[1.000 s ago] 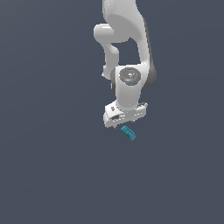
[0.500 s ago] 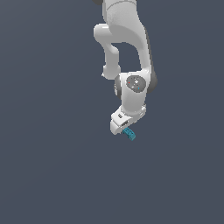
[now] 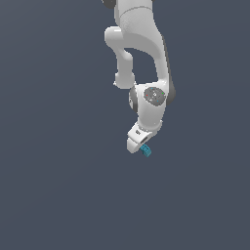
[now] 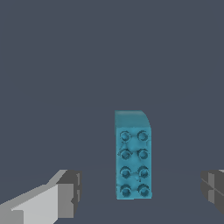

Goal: Pick up the object and move it to a goal position.

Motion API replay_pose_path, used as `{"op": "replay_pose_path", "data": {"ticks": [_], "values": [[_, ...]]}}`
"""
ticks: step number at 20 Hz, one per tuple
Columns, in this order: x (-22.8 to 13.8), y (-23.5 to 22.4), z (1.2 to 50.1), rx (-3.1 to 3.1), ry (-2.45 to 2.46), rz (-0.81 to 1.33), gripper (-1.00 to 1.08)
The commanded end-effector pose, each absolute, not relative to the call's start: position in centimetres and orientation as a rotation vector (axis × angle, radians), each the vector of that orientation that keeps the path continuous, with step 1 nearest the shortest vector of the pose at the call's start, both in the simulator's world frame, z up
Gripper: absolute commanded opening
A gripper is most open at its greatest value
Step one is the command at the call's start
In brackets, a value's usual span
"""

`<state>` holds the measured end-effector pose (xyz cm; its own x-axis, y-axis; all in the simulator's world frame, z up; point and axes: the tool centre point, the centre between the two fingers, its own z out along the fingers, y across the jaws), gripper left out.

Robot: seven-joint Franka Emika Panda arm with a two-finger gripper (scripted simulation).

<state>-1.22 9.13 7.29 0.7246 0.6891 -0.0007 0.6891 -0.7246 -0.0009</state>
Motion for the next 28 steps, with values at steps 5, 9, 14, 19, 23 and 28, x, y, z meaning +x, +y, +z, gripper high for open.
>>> {"op": "replay_pose_path", "data": {"ticks": [5, 9, 14, 19, 23, 28], "values": [[-1.2, 9.2, 7.0, -2.914, -1.172, 0.001, 1.00], [-1.3, 9.2, 5.6, -2.914, -1.175, 0.001, 1.00], [-1.3, 9.2, 3.2, -2.912, -1.179, 0.000, 1.00], [-1.2, 9.2, 2.2, -2.912, -1.180, 0.000, 1.00], [-1.2, 9.2, 2.2, -2.912, -1.180, 0.000, -1.00], [-1.2, 9.2, 2.2, -2.912, -1.180, 0.000, -1.00]]}}
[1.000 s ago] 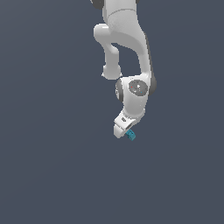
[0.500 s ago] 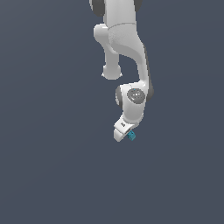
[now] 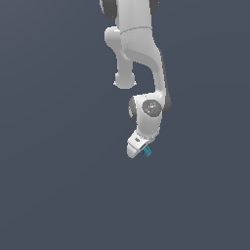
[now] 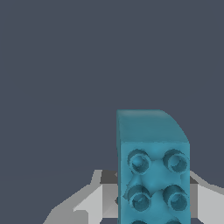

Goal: Pick up the object and move it to a goal position.

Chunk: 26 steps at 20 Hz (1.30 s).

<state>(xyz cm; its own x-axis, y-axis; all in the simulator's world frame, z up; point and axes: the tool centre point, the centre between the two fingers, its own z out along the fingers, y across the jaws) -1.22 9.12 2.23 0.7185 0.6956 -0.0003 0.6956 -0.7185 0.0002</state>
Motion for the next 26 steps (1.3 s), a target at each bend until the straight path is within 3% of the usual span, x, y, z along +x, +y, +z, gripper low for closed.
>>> {"op": "replay_pose_path", "data": {"ticks": [1, 9, 26], "values": [[-1.2, 9.2, 2.2, 2.912, 1.180, 0.000, -1.00], [-1.3, 7.6, 2.4, 2.912, 1.179, 0.000, -1.00], [-1.6, -4.6, 3.6, 2.912, 1.180, 0.000, -1.00]]}}
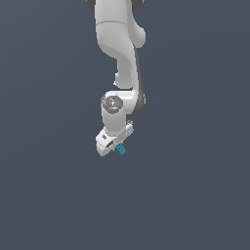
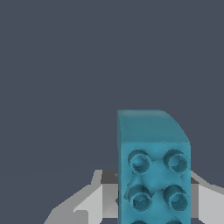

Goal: Pick up the object and move it to a goal position.

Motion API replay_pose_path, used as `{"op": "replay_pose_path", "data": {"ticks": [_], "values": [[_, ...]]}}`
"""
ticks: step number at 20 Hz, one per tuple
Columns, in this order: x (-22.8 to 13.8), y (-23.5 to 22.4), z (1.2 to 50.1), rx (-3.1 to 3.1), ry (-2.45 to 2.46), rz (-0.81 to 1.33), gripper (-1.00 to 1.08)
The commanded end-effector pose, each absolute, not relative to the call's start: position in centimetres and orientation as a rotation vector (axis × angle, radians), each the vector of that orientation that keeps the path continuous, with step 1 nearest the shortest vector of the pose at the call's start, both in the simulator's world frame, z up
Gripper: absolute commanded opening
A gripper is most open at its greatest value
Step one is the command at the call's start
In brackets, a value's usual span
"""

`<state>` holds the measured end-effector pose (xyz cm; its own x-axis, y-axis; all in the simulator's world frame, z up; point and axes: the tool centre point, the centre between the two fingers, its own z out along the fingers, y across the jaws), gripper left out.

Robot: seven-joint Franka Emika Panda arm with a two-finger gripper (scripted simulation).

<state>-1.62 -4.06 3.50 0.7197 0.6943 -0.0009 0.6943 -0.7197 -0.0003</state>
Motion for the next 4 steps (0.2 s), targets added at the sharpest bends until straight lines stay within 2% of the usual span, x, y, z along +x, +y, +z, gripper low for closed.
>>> {"op": "replay_pose_path", "data": {"ticks": [1, 4], "values": [[-1.55, -4.79, 3.63, 2.912, 1.180, 0.000, -1.00], [-1.46, -4.97, 3.65, 2.912, 1.180, 0.000, -1.00]]}}
